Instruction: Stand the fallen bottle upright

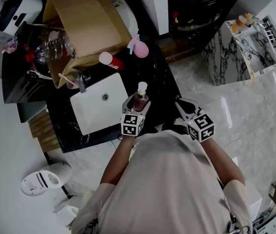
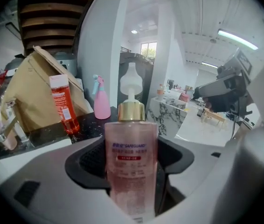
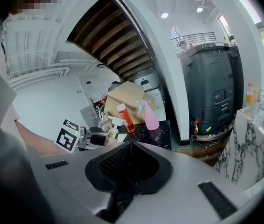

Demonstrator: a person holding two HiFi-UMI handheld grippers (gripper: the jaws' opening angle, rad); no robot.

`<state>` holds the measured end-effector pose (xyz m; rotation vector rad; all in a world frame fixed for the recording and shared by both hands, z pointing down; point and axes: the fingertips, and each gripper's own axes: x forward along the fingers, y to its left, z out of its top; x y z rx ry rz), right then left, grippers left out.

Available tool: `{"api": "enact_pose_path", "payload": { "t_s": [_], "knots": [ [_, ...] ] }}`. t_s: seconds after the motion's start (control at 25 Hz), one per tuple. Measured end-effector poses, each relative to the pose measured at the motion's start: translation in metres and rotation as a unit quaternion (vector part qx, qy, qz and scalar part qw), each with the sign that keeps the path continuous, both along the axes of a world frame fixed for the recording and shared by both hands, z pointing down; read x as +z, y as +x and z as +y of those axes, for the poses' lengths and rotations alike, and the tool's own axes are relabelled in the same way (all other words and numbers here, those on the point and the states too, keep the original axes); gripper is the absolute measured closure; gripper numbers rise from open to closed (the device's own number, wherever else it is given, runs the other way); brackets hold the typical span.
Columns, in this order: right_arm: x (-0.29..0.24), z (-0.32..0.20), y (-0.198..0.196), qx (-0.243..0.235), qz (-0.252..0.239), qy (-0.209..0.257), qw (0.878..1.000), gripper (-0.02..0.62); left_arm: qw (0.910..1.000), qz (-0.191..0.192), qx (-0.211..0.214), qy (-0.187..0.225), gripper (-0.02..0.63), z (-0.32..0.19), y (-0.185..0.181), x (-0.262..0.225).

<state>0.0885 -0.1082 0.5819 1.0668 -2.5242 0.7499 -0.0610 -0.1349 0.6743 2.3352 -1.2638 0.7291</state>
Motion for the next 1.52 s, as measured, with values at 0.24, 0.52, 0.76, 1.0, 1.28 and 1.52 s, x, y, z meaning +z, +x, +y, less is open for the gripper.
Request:
{"api": "enact_pose_path", "payload": {
  "t_s": [0.24, 0.52, 0.76, 1.0, 1.28, 1.52],
  "knots": [
    [-0.01, -0.005, -0.013, -0.011, 0.002, 0.015, 1.0, 0.558, 0.9996, 0.011, -0.017, 0.021, 0.282, 0.0, -0.012, -0.012],
    [-0.01, -0.002, -0.019, -0.018, 0.01, 0.016, 1.0, 0.558, 0.998, 0.025, -0.027, 0.052, 0.282, -0.005, -0.018, -0.022],
    [-0.014, -0.004, -0.018, -0.018, 0.016, 0.019, 1.0, 0.558, 0.9967, 0.03, -0.032, 0.069, 0.282, -0.013, -0.018, -0.029],
    [-0.016, -0.006, -0.014, -0.016, 0.019, 0.021, 0.999, 0.558, 0.9955, 0.035, -0.03, 0.083, 0.281, -0.014, -0.015, -0.033],
    [-0.014, -0.003, -0.016, -0.02, 0.018, 0.02, 0.999, 0.558, 0.9947, 0.034, -0.026, 0.094, 0.279, -0.011, -0.014, -0.035],
    [-0.012, 0.001, -0.014, -0.021, 0.016, 0.018, 0.999, 0.558, 0.9945, 0.033, -0.026, 0.097, 0.278, 0.0, -0.018, -0.035]
  ]
}}
